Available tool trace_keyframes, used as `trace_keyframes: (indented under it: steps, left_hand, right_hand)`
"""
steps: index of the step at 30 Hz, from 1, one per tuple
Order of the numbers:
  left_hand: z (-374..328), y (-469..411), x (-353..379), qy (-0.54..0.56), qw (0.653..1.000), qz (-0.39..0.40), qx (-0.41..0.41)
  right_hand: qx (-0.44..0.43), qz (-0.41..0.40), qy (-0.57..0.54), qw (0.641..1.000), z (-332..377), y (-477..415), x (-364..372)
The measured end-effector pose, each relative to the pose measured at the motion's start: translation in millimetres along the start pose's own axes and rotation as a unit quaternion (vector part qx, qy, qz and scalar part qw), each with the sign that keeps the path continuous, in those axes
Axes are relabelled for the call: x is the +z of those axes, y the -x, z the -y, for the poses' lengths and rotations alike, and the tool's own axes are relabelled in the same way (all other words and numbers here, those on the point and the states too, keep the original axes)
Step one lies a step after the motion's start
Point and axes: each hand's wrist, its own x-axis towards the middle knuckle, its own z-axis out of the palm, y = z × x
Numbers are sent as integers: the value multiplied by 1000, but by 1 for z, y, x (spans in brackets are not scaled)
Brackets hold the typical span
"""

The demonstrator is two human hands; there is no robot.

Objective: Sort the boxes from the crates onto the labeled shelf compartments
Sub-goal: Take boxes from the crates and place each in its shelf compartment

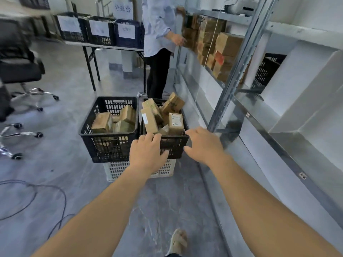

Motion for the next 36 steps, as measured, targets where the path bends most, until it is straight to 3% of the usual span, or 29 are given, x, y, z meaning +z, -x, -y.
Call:
trace_keyframes:
  steps: [7, 20, 29, 36]
  left_hand:
    - [40, -80, 27, -13, 998, 11, -57]
    - [85, -267, 102, -5, 985, 94, -148]
    - [149, -329, 172, 86, 956, 185, -211]
    - [178, -373, 245, 153, 935, 245, -204]
  right_hand:
    - [-55, 4, -21, 998, -9, -112, 30]
    - [-101, 116, -58, 986, -48, -335, 87]
    - [-55, 204, -84, 974, -36, -412, 161]
    - [-7, 255, -106, 961, -28, -452, 229]
